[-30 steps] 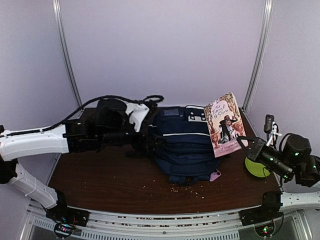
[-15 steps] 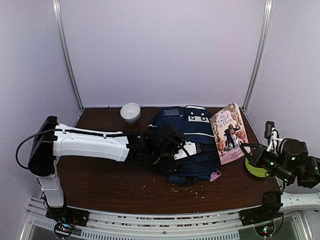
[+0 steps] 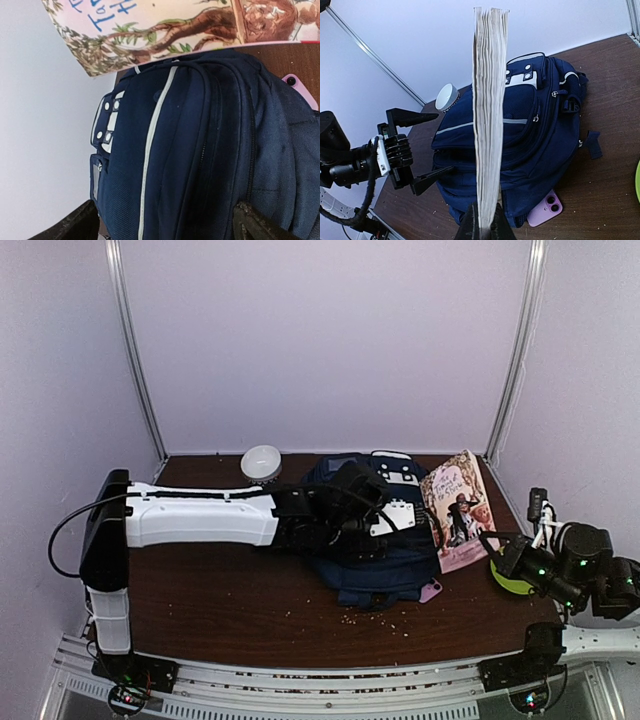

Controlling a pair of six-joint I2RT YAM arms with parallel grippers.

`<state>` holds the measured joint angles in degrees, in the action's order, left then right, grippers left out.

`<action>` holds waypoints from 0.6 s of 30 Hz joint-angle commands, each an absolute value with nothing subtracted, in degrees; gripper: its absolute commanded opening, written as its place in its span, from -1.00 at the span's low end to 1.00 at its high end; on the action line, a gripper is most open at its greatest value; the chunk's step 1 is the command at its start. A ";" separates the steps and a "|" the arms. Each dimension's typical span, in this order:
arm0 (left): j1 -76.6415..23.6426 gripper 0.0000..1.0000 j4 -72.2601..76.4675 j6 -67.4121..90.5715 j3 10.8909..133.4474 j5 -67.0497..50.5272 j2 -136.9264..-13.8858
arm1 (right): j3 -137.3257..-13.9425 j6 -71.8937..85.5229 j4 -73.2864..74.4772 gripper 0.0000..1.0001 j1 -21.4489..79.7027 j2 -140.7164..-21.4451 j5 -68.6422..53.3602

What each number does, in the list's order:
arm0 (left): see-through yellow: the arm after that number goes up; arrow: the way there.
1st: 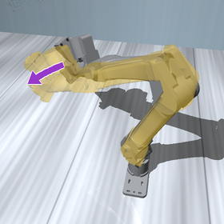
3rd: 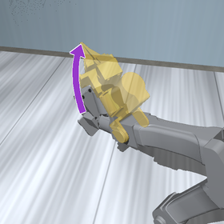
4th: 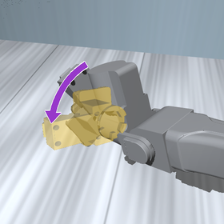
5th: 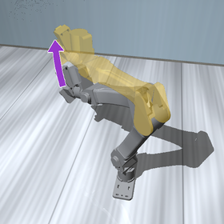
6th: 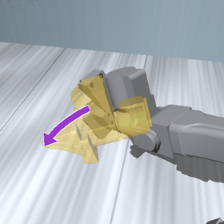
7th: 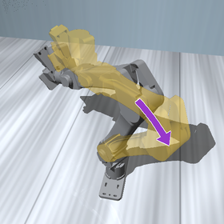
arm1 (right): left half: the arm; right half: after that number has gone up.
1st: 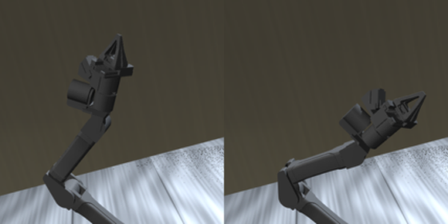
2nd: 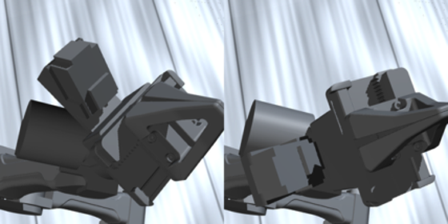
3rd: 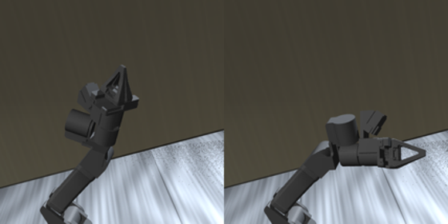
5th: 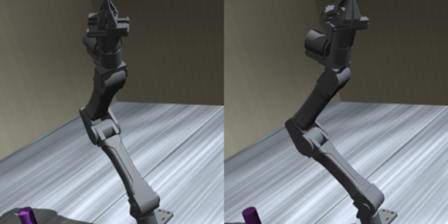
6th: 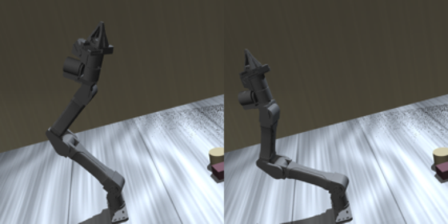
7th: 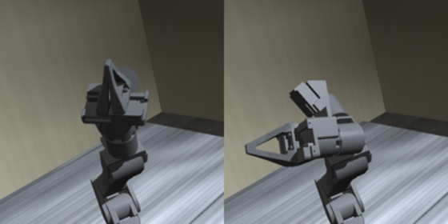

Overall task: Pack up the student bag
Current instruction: Place the book in the student bag.

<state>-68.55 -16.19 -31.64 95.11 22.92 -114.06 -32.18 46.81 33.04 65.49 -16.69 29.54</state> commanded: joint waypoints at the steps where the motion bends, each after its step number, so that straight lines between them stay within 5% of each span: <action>1: -67.87 0.92 -19.02 -31.16 97.42 18.86 -115.09 | -32.74 46.97 33.30 -1.00 65.13 -11.10 30.18; 10: -65.55 0.84 -26.14 -29.19 104.37 14.63 -121.33 | -33.52 46.23 34.56 -1.00 65.13 -9.77 31.32; 18: -63.90 -0.01 -26.79 -27.77 107.52 13.69 -123.58 | -34.36 46.54 36.35 -1.00 65.15 -9.24 30.76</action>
